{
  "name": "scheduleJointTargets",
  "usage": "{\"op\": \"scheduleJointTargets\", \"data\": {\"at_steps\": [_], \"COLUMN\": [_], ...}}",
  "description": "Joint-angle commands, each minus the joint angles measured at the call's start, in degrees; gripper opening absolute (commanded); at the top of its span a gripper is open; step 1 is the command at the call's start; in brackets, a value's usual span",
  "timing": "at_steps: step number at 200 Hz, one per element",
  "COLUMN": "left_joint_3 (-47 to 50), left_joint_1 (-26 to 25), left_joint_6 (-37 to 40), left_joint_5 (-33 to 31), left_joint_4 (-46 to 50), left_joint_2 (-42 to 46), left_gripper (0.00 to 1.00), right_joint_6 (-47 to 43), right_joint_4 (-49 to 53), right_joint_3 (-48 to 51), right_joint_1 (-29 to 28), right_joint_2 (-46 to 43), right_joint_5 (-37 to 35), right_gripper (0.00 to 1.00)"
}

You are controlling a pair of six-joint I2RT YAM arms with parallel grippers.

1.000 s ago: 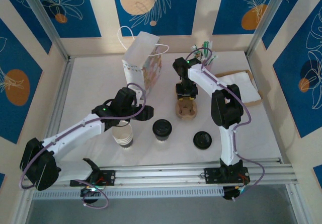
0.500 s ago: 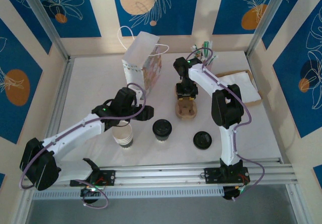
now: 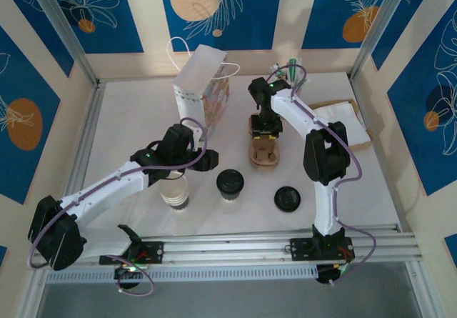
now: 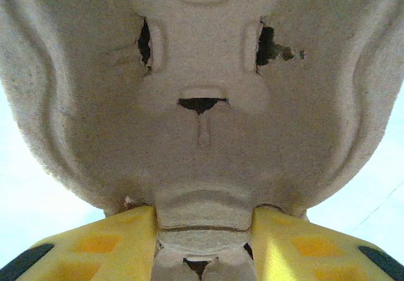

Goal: Pack the takeout coffee

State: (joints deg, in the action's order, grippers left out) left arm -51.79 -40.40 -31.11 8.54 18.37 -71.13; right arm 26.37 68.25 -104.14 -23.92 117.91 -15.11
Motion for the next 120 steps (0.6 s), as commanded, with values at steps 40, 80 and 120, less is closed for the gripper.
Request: {"op": "scheduleJointTargets", "data": {"at_steps": [40,80,120], "left_joint_3": [-3.46,-14.67,-33.36], "left_joint_1": [-0.77,0.01,5.03], "left_joint_6": [1.71,6.07,11.31], "left_joint_5": [-1.24,-7.13,-10.61], "left_joint_4": [2.57,13.02,25.57], "left_joint_2": [0.86,1.39,-5.03], "left_gripper": [0.65,0.99,1.00], "right_joint_6": [-0.24,-0.35,-0.84], "right_joint_4": [0.54,-0.92,-1.43], "right_joint_3": [1.66,3.55,4.77], "right_joint_1": [0.28,0.34,0.32], "right_joint_2": [-4.50,-7.57,-10.25], "right_joint_5": [2.61,3.69,4.79], "right_gripper": [0.44,0.44,0.44]}}
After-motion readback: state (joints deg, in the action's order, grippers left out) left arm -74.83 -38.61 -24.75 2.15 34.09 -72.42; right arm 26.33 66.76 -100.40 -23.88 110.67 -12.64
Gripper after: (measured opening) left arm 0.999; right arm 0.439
